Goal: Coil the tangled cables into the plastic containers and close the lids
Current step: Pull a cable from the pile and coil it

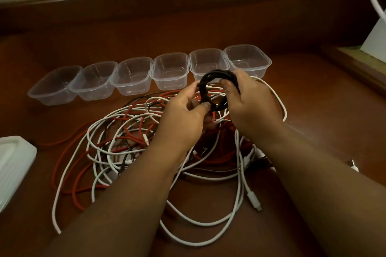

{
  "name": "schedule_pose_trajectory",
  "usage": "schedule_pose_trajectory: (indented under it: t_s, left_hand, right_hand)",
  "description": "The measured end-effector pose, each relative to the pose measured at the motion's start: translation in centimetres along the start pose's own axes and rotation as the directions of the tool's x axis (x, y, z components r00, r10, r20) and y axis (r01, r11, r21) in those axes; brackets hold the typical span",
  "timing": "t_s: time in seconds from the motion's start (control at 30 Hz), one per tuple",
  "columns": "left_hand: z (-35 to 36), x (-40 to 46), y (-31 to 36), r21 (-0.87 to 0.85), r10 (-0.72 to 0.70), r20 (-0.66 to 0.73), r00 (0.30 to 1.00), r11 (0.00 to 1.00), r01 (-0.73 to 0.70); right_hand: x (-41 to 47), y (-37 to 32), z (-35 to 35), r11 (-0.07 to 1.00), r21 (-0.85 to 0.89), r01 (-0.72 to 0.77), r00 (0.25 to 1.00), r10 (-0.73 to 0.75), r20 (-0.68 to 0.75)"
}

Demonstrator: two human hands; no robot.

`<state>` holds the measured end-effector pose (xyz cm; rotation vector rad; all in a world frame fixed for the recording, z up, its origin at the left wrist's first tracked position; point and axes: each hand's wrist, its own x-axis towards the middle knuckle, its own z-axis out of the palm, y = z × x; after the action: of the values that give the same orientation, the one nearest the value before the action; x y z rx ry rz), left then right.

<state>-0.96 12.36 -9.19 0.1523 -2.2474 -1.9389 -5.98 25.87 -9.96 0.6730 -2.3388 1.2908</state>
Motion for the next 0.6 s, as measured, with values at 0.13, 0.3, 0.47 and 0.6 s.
schedule_pose_trajectory:
  t_s: [0.13, 0.3, 0.47, 0.6]
  left_hand:
    - [-0.6, 0.0, 0.3, -0.094, -0.046, 0.12, 0.992, 0.994, 0.058]
    - [-1.4, 0.4, 0.2, 0.003, 0.011, 0.226, 0.974, 1.0, -0.012]
    - [-1.1, 0.5, 0.0, 0.039, 0.039, 0.044, 0.998, 0.998, -0.041]
    - [-1.1, 0.8, 0.4, -0.436, -0.097, -0.038, 0.995, 0.897, 0.071]
  right_hand:
    - [0.5, 0.1, -0.4, 0.986, 0.074, -0.147, 0.989, 0.145, 0.031]
    - [0.9, -0.4, -0.7, 0.87, 0.25, -0.424, 0.905, 0.401, 0.142]
    - [0.7, -1.4, -1.0, 0.565, 0.625, -0.538, 0.829, 0.491, 0.27]
    - [0.4, -2.2, -1.2, 0.371, 0.763, -0.53, 0.828, 0.422, 0.37]
